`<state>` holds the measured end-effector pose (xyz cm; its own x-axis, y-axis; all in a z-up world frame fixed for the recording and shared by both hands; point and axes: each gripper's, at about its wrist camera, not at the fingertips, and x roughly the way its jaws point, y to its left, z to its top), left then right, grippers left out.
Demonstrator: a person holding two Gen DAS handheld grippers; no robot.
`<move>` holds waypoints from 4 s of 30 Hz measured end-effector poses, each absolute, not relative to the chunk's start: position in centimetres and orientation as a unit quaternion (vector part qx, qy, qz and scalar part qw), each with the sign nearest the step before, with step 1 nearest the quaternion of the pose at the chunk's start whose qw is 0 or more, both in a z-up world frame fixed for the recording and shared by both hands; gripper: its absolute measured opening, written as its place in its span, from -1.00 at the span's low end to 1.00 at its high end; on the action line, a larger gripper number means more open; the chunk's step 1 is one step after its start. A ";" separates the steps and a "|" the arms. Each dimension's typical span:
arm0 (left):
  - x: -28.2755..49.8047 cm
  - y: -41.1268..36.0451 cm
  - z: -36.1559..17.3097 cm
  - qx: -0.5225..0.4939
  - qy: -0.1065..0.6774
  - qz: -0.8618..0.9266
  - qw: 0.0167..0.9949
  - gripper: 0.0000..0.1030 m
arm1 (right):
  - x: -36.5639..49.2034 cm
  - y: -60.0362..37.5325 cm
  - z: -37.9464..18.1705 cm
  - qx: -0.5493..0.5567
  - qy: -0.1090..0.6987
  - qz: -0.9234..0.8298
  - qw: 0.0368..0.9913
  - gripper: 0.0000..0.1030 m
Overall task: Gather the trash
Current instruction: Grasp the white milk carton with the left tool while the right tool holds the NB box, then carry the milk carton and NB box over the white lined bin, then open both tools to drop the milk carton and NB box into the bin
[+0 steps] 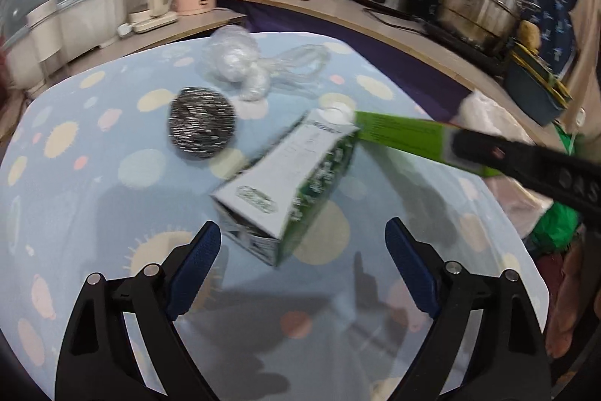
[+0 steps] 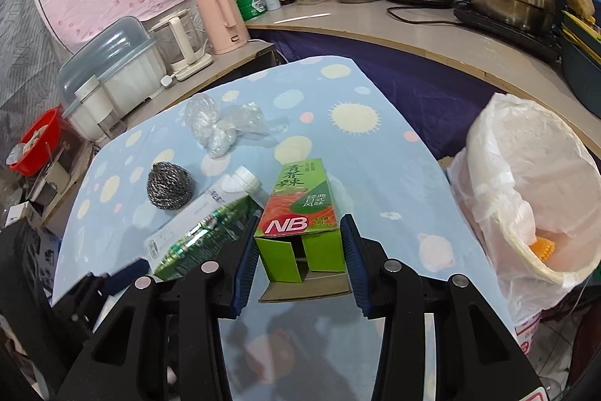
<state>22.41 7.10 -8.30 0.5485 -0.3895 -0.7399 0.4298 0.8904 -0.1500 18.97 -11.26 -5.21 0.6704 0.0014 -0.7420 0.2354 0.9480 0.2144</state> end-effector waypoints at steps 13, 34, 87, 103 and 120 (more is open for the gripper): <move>25.5 6.4 -8.9 0.028 0.446 -0.195 0.873 0.31 | 18.0 -12.4 -6.0 0.160 0.407 -0.058 0.898 -0.23; 20.9 4.6 -6.1 0.018 0.476 -0.162 0.864 0.06 | 14.1 -14.8 -4.0 0.170 0.386 -0.062 0.905 -0.26; 15.5 -21.3 4.3 0.103 0.392 -0.303 0.862 -0.05 | 1.3 -35.8 -3.3 0.289 0.306 -0.228 0.878 -0.26; 17.3 -25.0 -0.3 0.100 0.435 -0.309 0.840 -0.04 | 3.1 -36.4 -6.4 0.300 0.338 -0.226 0.863 -0.25; 16.8 -23.4 -0.6 0.091 0.439 -0.297 0.843 0.42 | 3.7 -35.8 -4.9 0.302 0.320 -0.226 0.869 -0.19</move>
<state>16.82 -23.43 -0.61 0.4375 -0.4210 -0.7946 0.5802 0.8072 -0.1082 3.70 -35.84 -4.95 0.6928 -0.1984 -0.6932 0.5856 0.7158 0.3804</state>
